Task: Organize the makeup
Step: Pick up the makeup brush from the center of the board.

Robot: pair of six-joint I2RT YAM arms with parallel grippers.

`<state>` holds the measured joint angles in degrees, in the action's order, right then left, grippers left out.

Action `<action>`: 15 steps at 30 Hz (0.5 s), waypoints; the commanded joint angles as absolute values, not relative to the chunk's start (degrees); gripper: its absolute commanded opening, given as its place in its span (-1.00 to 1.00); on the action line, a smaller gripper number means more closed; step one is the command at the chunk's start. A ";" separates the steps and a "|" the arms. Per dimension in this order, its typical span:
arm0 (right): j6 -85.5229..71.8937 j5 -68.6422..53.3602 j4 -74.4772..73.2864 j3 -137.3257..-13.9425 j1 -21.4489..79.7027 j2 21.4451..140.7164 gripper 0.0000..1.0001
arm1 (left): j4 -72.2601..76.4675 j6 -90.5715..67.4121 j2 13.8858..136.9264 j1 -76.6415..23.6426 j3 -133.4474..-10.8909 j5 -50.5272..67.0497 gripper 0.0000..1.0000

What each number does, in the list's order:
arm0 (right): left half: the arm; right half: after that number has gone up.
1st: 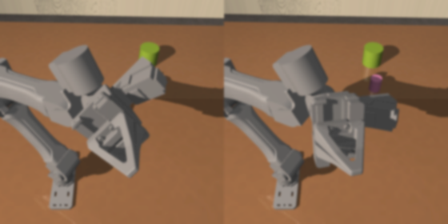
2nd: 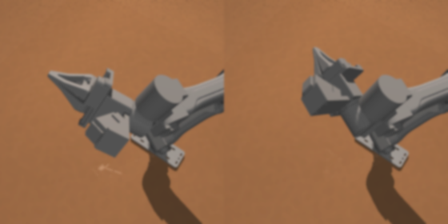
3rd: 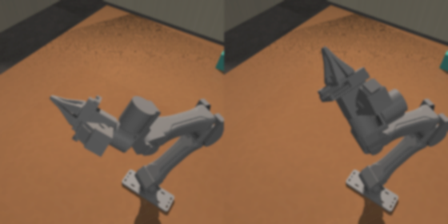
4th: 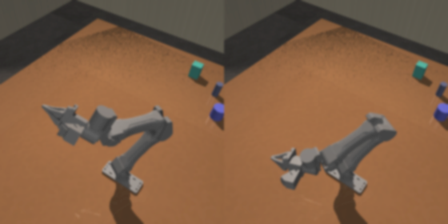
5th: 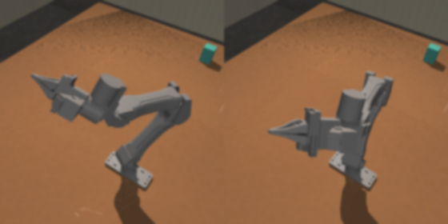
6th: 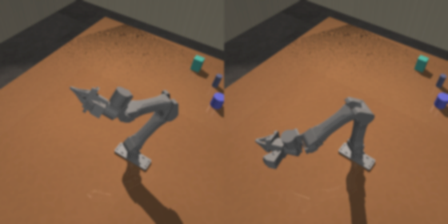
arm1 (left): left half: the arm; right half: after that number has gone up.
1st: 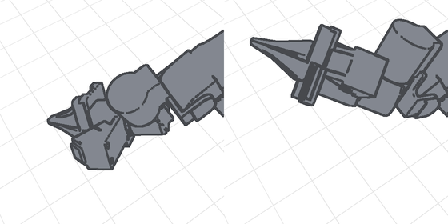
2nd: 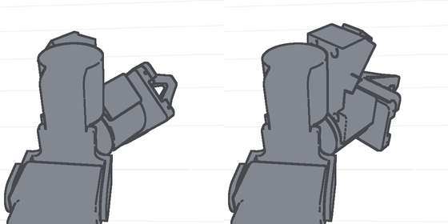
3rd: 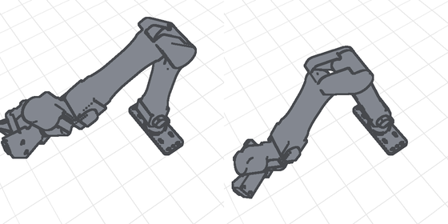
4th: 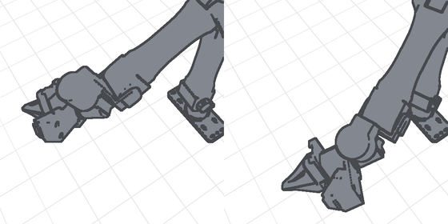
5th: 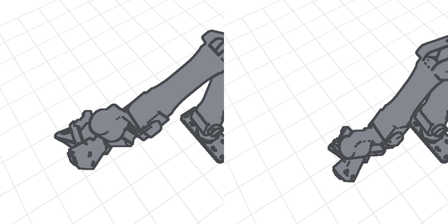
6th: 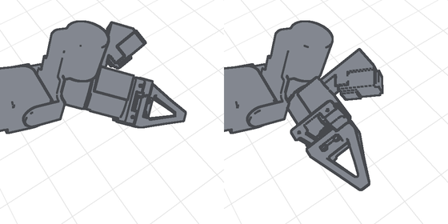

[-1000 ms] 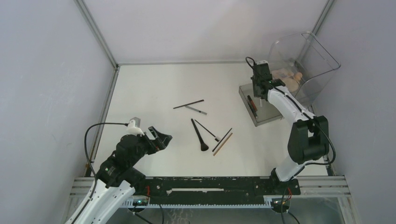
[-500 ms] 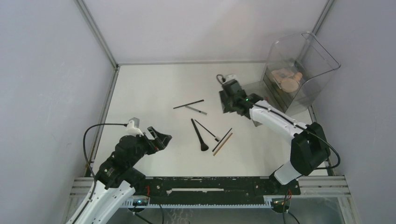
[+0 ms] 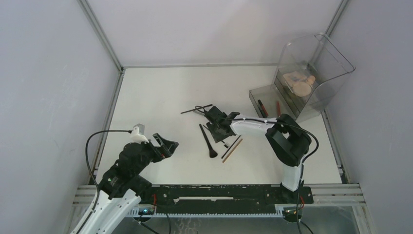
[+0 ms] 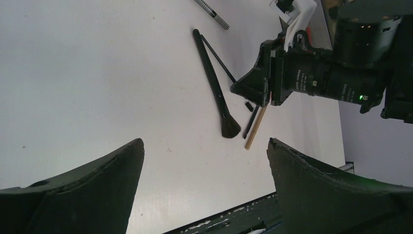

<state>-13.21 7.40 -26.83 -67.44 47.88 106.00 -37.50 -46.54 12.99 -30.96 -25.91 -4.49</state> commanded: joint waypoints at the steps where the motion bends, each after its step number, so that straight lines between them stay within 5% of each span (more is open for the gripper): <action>1: -13.40 7.78 -25.59 -70.40 48.08 108.03 -0.19 | -36.56 -46.68 12.57 -31.16 -26.17 -5.54 1.00; 15: -11.01 7.91 -27.69 -76.11 46.99 112.45 -1.00 | -36.77 -46.67 12.70 -31.12 -26.28 -5.71 1.00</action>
